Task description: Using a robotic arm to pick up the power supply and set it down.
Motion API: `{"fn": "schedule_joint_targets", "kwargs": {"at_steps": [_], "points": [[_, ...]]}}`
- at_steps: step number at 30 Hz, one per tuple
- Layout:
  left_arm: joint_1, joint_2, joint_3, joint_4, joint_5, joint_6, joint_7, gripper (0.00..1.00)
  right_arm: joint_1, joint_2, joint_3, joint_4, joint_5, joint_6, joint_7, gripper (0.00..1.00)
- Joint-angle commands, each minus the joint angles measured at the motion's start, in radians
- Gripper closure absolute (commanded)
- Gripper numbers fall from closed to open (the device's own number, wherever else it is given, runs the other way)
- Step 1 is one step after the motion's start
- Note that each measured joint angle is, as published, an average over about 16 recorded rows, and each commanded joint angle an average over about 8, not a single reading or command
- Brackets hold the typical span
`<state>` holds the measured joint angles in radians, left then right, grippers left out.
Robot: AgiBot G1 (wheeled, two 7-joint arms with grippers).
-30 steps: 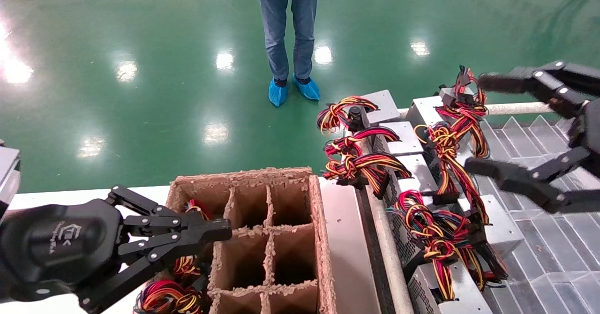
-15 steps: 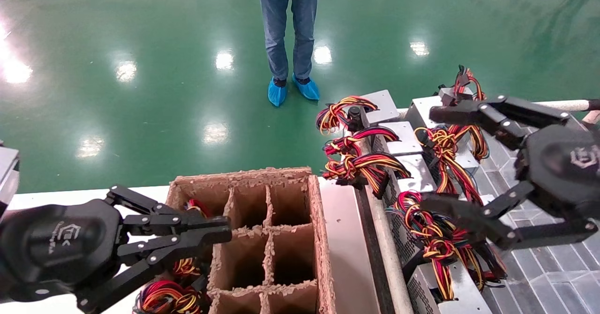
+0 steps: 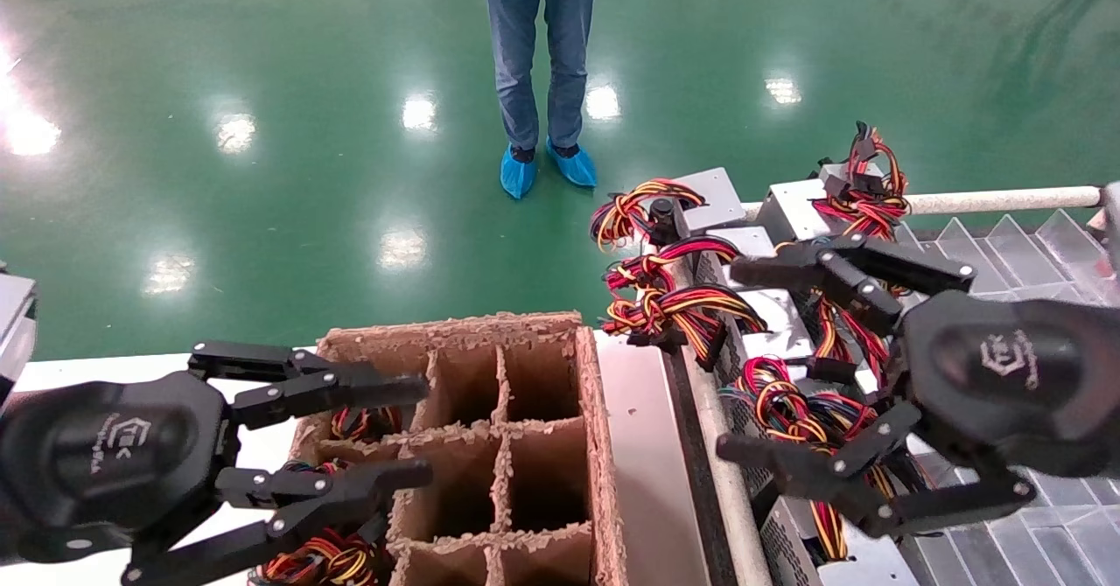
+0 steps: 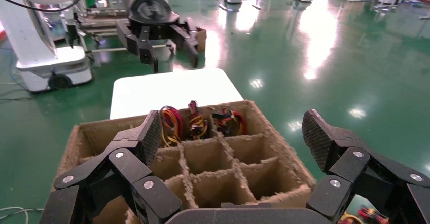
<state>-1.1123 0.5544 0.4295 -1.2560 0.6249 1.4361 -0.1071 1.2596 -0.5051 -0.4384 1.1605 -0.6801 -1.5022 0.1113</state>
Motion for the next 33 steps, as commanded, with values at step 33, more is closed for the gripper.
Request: {"fn": "schedule_joint_targets", "kwargs": {"at_steps": [33], "points": [[0.000, 0.000, 0.000, 0.000, 0.000, 0.000, 0.000, 0.00, -0.196, -0.112, 0.169, 0.130, -0.055, 0.007, 0.079, 0.00]]}}
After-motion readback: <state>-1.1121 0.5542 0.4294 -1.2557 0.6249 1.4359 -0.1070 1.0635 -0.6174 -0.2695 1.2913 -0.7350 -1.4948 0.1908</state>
